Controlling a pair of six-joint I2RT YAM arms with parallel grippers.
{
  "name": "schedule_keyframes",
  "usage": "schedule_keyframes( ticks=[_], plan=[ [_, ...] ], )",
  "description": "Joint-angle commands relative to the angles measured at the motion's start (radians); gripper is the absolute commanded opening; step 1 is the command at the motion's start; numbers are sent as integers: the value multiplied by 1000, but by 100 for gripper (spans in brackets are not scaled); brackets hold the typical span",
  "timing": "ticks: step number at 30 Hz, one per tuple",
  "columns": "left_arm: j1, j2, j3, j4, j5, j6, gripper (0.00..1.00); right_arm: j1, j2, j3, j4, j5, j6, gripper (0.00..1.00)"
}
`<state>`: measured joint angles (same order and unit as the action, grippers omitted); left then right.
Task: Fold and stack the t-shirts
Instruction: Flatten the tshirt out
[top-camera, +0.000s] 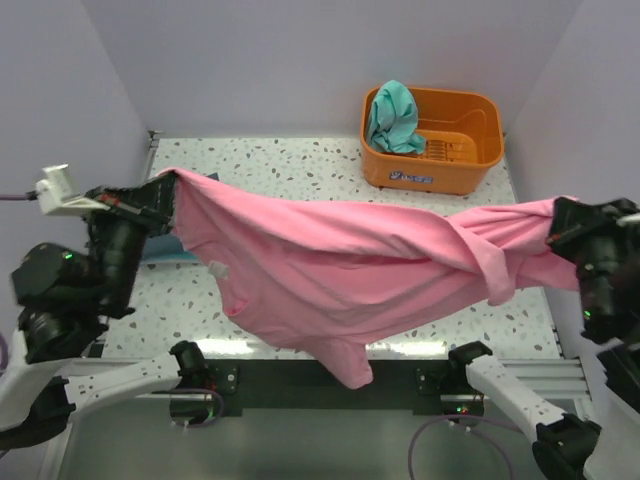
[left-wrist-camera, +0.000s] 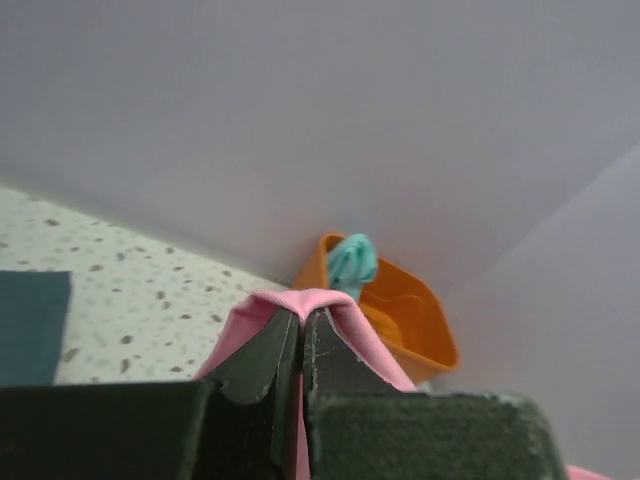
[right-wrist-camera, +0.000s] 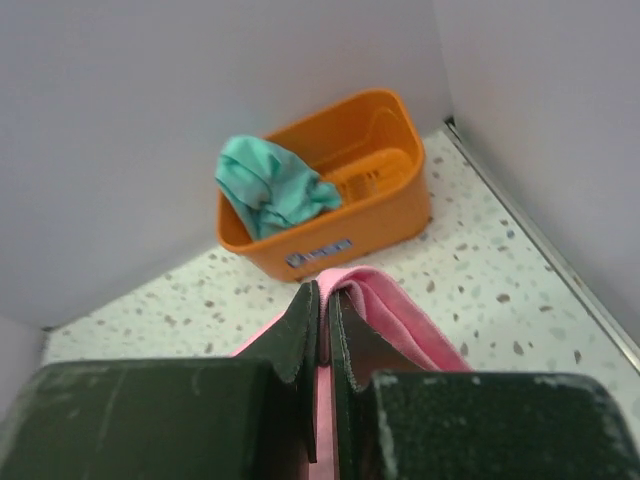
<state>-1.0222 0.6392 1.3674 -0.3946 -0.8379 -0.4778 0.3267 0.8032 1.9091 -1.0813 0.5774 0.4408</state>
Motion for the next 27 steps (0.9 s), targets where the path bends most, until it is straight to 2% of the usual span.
schedule_keyframes(
  ticks=[1, 2, 3, 4, 5, 7, 8, 9, 11, 12, 13, 15, 16, 17, 19, 20, 21, 23, 24, 27],
  plan=[
    [5, 203, -22, 72, -442, 74, 0, -2, 114, -283, 6, 102, 74, 0],
    [22, 276, -37, 71, -454, 74, 0, 0, 122, -350, 17, 107, 123, 0],
    [63, 309, -48, 68, -405, 68, 0, -2, 131, -417, 38, 110, 151, 0],
    [232, 339, -59, 42, -312, 38, 0, -2, 139, -547, 55, 110, 176, 0],
    [348, 408, -94, 25, -38, -34, 0, -5, 154, -609, 76, 113, 220, 0],
    [573, 492, -146, 83, 188, -44, 0, -18, 181, -755, 147, 121, 252, 0],
    [589, 542, -183, 117, 260, -30, 0, -32, 239, -781, 174, 98, 240, 0],
    [599, 644, -183, 172, 269, -16, 30, -49, 276, -795, 226, 85, 227, 0],
    [606, 777, -141, 198, 318, 19, 91, -118, 414, -786, 262, 12, 175, 18],
    [608, 809, -122, 194, 321, 22, 100, -138, 451, -748, 245, 3, 174, 30],
    [610, 833, -98, 180, 324, 16, 100, -149, 483, -734, 238, 4, 170, 50],
    [608, 855, -59, 122, 330, 7, 100, -149, 499, -725, 241, -1, 145, 66],
    [606, 843, -67, 111, 344, -8, 100, -149, 485, -748, 248, -1, 147, 83],
    [606, 802, -120, 120, 386, -12, 100, -149, 469, -766, 260, -5, 142, 96],
    [599, 746, -204, 140, 459, -31, 100, -149, 404, -838, 308, -80, 128, 99],
    [591, 687, -303, 157, 523, -39, 100, -149, 383, -864, 322, -118, 112, 99],
    [580, 657, -356, 166, 539, -54, 100, -149, 363, -895, 364, -233, 92, 99],
    [536, 584, -504, 174, 560, -100, 100, -147, 315, -998, 411, -345, 58, 99],
    [504, 565, -545, 174, 568, -119, 100, -149, 298, -1068, 461, -467, 46, 99],
    [444, 533, -677, 220, 615, -157, 100, -146, 286, -1165, 552, -551, 76, 99]
  ],
)
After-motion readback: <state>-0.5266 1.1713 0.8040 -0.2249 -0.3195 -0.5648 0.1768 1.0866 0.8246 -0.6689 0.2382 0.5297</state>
